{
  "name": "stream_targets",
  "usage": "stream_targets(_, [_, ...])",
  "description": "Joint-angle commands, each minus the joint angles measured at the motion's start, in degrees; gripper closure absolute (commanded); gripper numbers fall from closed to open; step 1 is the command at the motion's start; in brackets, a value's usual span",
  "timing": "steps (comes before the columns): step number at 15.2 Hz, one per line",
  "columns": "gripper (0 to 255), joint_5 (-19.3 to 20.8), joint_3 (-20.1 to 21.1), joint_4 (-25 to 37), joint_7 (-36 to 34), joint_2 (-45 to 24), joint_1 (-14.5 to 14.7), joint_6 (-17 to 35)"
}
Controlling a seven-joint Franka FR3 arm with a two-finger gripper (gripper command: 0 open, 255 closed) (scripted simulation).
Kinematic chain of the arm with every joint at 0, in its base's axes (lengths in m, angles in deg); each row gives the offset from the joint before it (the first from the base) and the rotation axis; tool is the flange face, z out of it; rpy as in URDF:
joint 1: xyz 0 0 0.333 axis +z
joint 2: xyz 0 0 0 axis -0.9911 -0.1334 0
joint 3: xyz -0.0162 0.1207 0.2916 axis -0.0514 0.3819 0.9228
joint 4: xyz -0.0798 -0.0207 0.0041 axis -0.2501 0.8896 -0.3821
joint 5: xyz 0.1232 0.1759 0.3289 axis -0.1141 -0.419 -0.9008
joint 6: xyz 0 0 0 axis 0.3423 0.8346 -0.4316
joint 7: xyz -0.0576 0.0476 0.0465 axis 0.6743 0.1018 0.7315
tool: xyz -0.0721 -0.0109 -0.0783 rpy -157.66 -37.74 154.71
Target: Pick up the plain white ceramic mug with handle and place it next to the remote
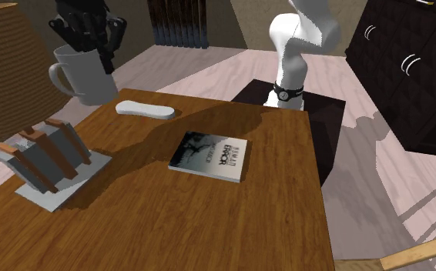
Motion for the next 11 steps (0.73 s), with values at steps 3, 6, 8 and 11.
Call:
stream_targets(3, [255, -1.0, -1.5, 6.3, 4.67, -4.6, -3.62, -1.32])
stream_targets(6, [255, -1.93, -2.34, 12.27, 7.99, -8.56, -6.5, -3.52])
stream_targets(8, [255, -2.6, -2.75, 17.21, 10.07, -11.74, -8.59, -5.4])
stream_targets(11, [255, -3.22, -3.01, 21.56, 11.92, -14.96, -10.6, -6.64])
